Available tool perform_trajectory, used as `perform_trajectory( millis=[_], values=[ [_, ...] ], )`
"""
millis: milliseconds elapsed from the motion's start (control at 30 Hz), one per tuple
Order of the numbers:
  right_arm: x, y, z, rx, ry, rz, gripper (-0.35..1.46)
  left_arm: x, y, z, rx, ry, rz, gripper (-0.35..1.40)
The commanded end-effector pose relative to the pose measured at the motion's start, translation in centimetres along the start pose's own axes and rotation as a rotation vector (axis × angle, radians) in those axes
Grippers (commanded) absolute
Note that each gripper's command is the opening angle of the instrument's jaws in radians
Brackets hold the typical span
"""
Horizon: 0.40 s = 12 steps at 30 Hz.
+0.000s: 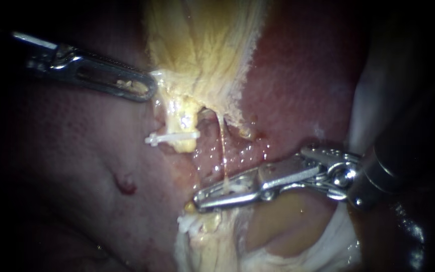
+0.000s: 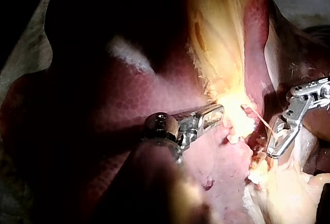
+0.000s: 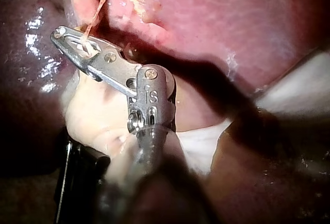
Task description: Clipping first clip right tube
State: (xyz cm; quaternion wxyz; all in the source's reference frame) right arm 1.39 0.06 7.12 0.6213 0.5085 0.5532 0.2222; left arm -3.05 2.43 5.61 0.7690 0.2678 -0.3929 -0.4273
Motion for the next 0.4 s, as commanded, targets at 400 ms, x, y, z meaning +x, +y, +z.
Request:
perform_trajectory(
  millis=[400],
  values=[
    [0.00, 0.00, -0.01, 0.003, -0.001, 0.000, -0.35, 0.00, 0.00, 0.00, 0.000, 0.000, 0.000, -0.35]
  ],
)
